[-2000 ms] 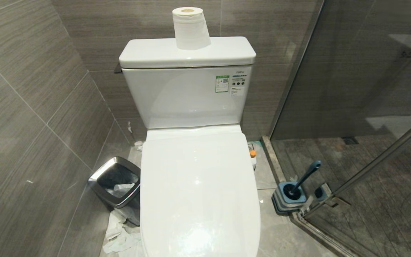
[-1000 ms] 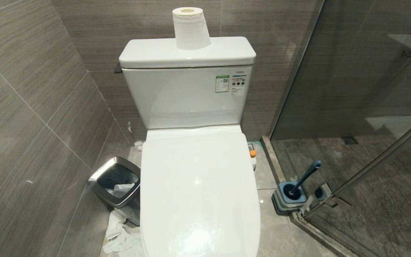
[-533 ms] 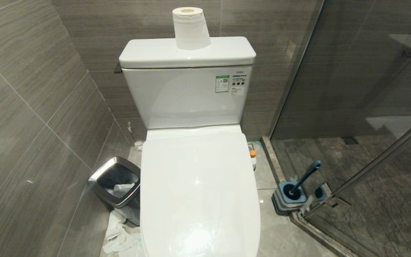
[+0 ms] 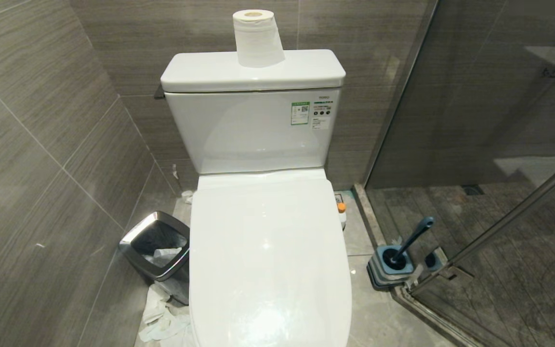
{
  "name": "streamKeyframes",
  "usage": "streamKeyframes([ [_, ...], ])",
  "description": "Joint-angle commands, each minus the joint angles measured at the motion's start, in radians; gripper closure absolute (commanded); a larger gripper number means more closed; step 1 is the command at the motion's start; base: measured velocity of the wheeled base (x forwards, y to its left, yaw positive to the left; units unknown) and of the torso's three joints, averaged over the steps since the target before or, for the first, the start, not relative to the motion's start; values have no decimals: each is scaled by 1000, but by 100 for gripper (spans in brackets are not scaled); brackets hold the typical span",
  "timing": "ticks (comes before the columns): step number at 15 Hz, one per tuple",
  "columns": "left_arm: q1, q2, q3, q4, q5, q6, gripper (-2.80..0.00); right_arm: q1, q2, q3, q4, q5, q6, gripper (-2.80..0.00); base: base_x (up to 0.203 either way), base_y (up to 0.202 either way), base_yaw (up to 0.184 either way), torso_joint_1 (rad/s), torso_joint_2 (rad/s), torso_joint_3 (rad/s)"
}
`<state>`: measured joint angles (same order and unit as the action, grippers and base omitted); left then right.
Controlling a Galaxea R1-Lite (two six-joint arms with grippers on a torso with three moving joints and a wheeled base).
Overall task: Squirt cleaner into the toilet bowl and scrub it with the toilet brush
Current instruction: Use the left hand to lift the toilet lid slightly
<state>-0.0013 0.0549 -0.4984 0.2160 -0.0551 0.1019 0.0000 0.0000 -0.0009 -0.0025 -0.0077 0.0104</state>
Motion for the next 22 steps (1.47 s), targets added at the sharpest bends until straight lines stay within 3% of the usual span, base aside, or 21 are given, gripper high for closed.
streamKeyframes([
  [1,2,76,-103,40,1,2,0,0,0,-1,-1,0,0,0,0,0,0,0,0,0],
  [8,0,495,-252,55,-2,28,0,0,0,0,-1,0,0,0,0,0,0,0,0,0],
  [14,-25,944,-357,-39,-24,27,0,0,0,-1,-1,0,0,0,0,0,0,0,0,0],
  [17,-29,1136,-448,-45,-117,21,0,0,0,0,-1,0,0,0,0,0,0,0,0,0],
  [20,-28,1258,-502,-14,-297,-4,0,0,0,1,-1,0,0,0,0,0,0,0,0,0],
  [22,-28,1316,-512,-14,-388,-112,0,0,0,-1,-1,0,0,0,0,0,0,0,0,0],
])
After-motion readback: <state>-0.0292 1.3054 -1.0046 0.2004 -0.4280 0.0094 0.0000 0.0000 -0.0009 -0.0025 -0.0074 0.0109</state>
